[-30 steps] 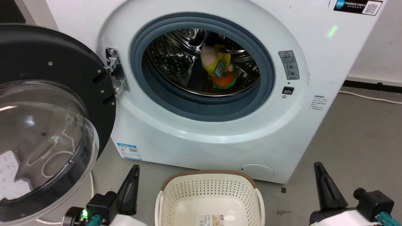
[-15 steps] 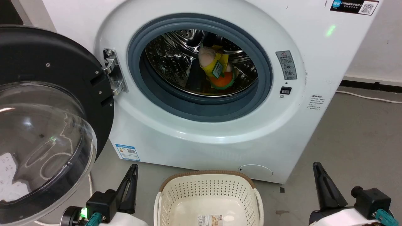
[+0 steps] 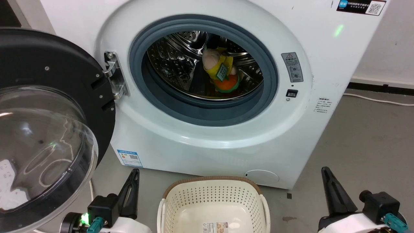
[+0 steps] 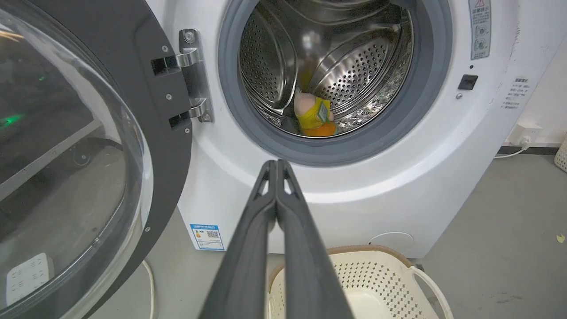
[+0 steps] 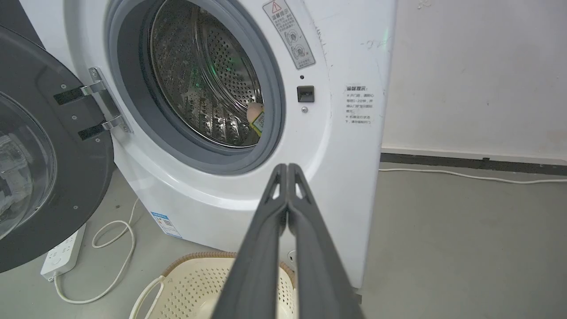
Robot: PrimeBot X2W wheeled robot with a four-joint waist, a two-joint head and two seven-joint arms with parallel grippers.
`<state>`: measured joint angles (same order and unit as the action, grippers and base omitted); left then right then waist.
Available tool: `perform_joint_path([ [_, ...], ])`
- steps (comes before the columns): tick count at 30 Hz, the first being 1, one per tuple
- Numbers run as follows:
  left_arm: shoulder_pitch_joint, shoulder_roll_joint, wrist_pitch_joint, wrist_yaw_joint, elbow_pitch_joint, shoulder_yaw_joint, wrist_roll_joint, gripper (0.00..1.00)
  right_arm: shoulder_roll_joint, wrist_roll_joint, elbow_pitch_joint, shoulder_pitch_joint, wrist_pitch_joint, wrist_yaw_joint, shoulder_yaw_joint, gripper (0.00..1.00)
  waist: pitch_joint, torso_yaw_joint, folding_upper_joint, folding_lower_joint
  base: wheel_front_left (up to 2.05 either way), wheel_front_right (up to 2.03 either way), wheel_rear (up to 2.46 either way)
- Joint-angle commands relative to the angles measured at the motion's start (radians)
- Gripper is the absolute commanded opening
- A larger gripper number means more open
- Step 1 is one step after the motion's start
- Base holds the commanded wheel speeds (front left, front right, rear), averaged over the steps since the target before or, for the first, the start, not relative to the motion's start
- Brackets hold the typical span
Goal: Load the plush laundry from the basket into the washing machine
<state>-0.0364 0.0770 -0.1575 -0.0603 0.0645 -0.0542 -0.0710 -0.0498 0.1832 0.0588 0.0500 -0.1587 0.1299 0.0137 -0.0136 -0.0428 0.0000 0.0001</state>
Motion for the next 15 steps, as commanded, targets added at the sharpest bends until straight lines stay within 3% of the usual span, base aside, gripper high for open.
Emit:
perform_joint_path([
  [1,0.014,-0.003,0.006,0.006,-0.008,0.003,0.008,0.0,0.0,-0.011,-0.007,-0.017,0.006,0.0,-0.002,0.0,0.0,0.001,0.0,0.0,0.0,0.0,0.0],
  [15,0.018,-0.008,0.039,0.018,-0.021,0.014,0.022,0.0,0.0,-0.048,-0.018,-0.024,0.039,0.0,-0.004,0.0,0.003,0.01,0.0,0.0,0.0,0.0,0.0],
])
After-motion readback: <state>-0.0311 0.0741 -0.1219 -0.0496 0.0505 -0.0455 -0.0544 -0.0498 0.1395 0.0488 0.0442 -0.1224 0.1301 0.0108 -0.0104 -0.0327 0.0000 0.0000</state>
